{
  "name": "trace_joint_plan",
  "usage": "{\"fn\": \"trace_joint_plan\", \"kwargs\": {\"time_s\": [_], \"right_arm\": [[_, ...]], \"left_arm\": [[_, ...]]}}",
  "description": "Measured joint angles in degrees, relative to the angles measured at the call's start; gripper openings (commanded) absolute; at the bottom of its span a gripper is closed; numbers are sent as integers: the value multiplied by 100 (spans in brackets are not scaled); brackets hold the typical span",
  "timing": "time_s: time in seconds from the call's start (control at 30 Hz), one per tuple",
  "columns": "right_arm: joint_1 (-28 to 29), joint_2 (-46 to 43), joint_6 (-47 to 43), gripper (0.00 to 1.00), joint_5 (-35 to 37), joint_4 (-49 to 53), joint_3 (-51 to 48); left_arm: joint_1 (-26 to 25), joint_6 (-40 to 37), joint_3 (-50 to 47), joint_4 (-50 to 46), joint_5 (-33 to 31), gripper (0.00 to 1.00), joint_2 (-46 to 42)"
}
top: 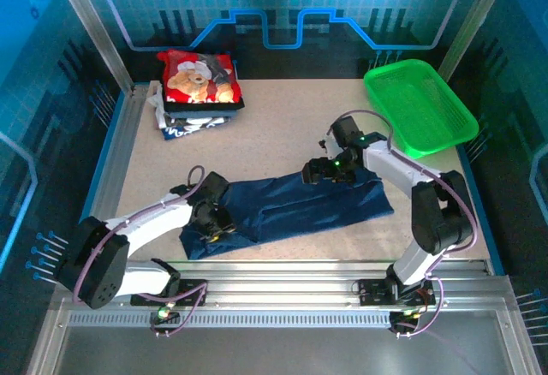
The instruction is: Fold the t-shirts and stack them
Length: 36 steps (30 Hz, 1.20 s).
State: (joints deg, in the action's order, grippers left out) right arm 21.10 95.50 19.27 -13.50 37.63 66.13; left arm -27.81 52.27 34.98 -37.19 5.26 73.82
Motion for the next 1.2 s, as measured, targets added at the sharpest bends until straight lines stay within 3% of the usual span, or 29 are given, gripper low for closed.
{"fn": "trace_joint_plan", "kwargs": {"time_s": [0.13,0.33,0.5,0.67,0.8,1.0,1.2], "right_arm": [[0,243,-2,97,170,94,164],[-2,719,0,95,437,271,481],[-7,1147,0,95,544,369,721],[-7,1329,-2,95,601,487,861],[-15,1427,0,95,599,531,1025],[-15,1521,-4,94,601,546,1134],[-63,1611,-2,94,599,546,1139]], "left_arm": [[-136,155,-125,-413,214,25,-772],[-378,603,-376,-649,472,26,-2092],[-387,723,-367,-601,345,29,-2267],[-131,890,136,-767,-452,34,-1840],[201,682,704,-592,-787,31,-638],[170,33,1036,111,-94,17,999],[-282,-144,879,-291,358,12,837]]}}
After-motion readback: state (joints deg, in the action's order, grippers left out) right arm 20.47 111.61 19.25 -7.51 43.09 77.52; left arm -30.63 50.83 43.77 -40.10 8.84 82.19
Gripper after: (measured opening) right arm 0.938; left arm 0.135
